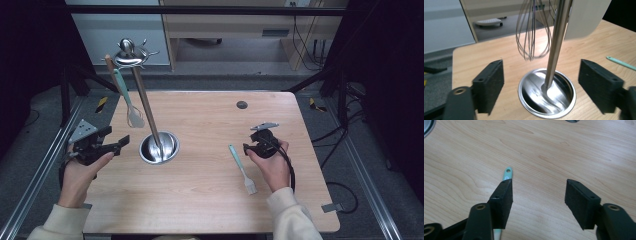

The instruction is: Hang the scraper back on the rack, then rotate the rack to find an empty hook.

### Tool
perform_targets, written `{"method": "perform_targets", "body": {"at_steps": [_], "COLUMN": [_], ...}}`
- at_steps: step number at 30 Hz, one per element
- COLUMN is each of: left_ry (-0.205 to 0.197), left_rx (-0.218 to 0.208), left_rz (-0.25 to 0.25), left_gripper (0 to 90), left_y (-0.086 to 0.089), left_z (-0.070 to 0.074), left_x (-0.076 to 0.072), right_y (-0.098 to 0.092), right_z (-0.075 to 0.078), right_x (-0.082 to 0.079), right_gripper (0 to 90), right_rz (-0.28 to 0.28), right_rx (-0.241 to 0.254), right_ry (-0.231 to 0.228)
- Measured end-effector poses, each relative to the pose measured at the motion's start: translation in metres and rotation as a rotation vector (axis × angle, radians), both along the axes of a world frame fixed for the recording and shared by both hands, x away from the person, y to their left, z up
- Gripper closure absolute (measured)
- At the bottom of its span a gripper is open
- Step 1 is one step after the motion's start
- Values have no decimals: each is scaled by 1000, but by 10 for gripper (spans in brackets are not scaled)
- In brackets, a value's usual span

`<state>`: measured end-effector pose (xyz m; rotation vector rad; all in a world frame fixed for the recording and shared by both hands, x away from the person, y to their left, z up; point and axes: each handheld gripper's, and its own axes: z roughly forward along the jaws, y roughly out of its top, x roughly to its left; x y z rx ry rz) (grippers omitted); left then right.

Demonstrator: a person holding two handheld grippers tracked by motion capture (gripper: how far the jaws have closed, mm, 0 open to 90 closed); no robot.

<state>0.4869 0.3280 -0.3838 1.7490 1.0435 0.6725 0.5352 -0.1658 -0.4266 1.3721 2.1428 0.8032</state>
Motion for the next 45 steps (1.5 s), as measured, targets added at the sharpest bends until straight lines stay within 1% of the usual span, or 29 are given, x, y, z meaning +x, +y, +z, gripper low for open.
{"method": "perform_targets", "body": {"at_steps": [1,4,6,9,11,13,15,18,21,23,24,29,34,38,45], "left_ry": [8,31,41,45,46,49,55,61,70,75,77,87,87,91,95], "left_rx": [-1,13,23,17,42,58,61,50,47,49,41,48,50,45,50], "left_rz": [1,-4,-23,-33,-46,-55,-53,-44,-40,-41,-37,-39,-39,-34,-40], "left_gripper": [179,145,116,96,82,79,74,70,68,67,67,67,67,66,66], "left_y": [-1,-3,-5,-8,-10,-12,-12,-9,-7,-6,-6,-8,-7,-6,-6], "left_z": [-5,-21,-30,-42,-49,-54,-58,-62,-66,-67,-68,-72,-73,-73,-73], "left_x": [0,1,3,3,3,2,1,0,0,0,0,0,1,1,1], "right_y": [0,1,2,2,2,1,1,1,1,2,2,6,12,19,28], "right_z": [0,-3,-5,-7,-10,-13,-16,-19,-23,-26,-28,-34,-39,-43,-49], "right_x": [1,5,8,14,18,23,27,31,33,34,34,36,37,38,40], "right_gripper": [412,452,484,539,571,596,612,638,661,684,700,803,868,900,900], "right_rz": [-5,-4,-5,-4,-10,-17,-26,-37,-37,-29,-28,-14,3,21,38], "right_rx": [13,-2,-4,-7,0,-1,-2,8,14,8,10,11,15,15,12], "right_ry": [3,14,23,23,30,40,47,54,66,68,70,86,95,105,113]}}
